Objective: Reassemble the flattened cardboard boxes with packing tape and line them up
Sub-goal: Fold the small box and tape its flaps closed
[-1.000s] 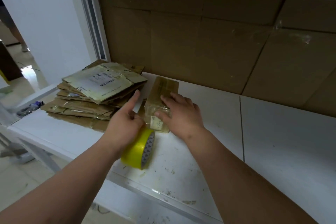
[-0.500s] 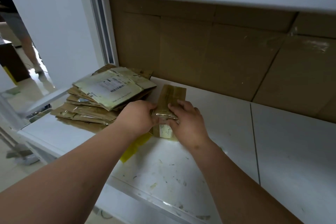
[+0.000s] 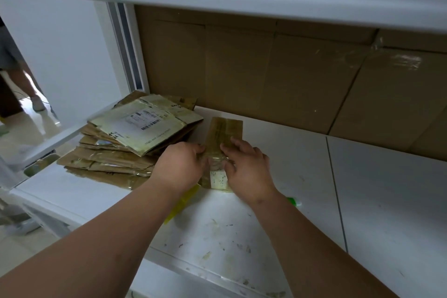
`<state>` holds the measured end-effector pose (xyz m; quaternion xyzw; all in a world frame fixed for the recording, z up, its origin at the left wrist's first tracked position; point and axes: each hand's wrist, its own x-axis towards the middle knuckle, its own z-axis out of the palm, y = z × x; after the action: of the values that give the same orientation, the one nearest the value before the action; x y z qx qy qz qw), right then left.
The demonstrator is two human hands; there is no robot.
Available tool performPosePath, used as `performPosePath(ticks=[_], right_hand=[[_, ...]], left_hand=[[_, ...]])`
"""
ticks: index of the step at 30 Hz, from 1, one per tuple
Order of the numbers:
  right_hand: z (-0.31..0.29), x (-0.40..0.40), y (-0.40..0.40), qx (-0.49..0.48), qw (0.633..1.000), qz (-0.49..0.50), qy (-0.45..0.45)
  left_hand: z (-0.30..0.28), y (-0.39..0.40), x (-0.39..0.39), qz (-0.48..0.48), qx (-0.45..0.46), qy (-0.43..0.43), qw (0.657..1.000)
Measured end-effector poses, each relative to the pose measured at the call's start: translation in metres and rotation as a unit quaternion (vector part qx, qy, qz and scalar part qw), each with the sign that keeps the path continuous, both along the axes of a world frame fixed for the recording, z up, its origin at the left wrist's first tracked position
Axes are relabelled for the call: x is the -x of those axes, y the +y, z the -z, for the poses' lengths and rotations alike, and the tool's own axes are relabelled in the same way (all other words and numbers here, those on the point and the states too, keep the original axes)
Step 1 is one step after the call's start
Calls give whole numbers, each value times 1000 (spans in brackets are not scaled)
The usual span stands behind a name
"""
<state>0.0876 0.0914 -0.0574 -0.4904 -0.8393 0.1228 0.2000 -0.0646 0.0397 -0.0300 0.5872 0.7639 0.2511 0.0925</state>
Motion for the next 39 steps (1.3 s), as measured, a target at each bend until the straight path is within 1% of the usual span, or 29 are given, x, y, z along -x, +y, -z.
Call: performPosePath(ticks=[2,4,7,9,11,15,17,19,21,23,26,29,32,36,38,39], right_hand=[[-3,-5,0,25,1000,-8,-2],[-7,-11,-1,55,998,-13,22],[-10,-14,-8,54,996,0,76],[-8,-14,-12,32,992,25,123],[-3,-13,-17,11,984,54,167],[7,-13,-25,11,966,98,239],[5,-12,-30,13,943,111,313],[0,-12,-38,40,911,102,398],[-7,-12,-50,83,898,53,428],[-7,-13,-61,120,896,-7,427],[-6,-19,-70,178,886,-82,419],[-15,-27,-78,201,900,-116,369],[-25,-36,-78,210,916,-123,319],[-37,-53,-71,214,913,-136,319],[-41,-58,-67,194,919,-144,311],[-42,-60,-65,176,925,-148,301]], left_hand=[[-5,-3,2,-3,17,-41,999],[-9,-7,4,-22,31,-149,988],[-21,-16,7,-69,8,-316,946],[-25,-18,10,-81,-1,-383,920],[-28,-19,11,-74,-2,-415,907],[-34,-22,12,-60,-25,-439,896],[-34,-24,10,-43,-46,-451,890],[-36,-26,4,-35,-70,-476,876],[-36,-27,-2,-29,-89,-496,863],[-35,-27,-7,-34,-117,-499,858],[-31,-26,-12,-82,-172,-485,853],[-33,-29,-17,-107,-200,-514,827],[-39,-33,-23,-108,-194,-570,791],[-40,-36,-24,-120,-160,-653,730],[-36,-37,-25,-121,-136,-667,722],[-35,-38,-26,-118,-127,-665,727]])
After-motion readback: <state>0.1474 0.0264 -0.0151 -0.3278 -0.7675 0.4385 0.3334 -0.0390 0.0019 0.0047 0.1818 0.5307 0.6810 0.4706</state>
